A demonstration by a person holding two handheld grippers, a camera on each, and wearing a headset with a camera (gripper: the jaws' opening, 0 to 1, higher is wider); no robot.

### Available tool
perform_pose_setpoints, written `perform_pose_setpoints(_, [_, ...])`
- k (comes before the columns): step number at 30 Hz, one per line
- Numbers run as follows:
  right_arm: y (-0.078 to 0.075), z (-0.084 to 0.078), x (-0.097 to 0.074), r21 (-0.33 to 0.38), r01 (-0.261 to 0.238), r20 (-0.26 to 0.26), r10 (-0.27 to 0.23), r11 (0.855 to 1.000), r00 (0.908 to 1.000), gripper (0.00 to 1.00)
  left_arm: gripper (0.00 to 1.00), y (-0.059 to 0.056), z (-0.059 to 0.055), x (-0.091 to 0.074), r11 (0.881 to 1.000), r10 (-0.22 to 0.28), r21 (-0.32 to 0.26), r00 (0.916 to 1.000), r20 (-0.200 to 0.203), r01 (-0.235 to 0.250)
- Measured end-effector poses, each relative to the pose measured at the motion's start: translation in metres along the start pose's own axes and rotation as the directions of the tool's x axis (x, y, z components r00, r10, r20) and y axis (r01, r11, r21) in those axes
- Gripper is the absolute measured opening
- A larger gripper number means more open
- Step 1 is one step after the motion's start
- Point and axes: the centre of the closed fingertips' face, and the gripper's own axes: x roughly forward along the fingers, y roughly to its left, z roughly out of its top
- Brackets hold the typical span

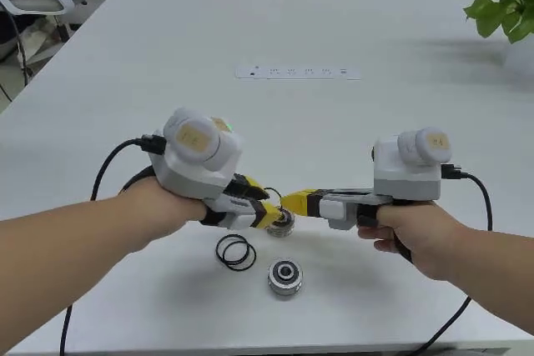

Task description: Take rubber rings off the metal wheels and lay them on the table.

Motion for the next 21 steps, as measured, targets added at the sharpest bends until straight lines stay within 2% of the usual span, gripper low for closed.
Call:
perform_pose_setpoints(15, [0.015,0.009,0.001,0.008,-0.041,0.019,0.041,0.999,0.999,0.0,0.37,-0.007,0.004,-0.031,1.0,-0.005,-0.02,0.998,0.064,0.006])
perform_pose_setpoints(21, [0.02,0.011,0.002,0.004,-0.053,0.019,0.053,0.999,0.9984,0.0,0.42,-0.012,0.001,-0.046,0.999,0.002,-0.035,0.9965,0.084,0.001])
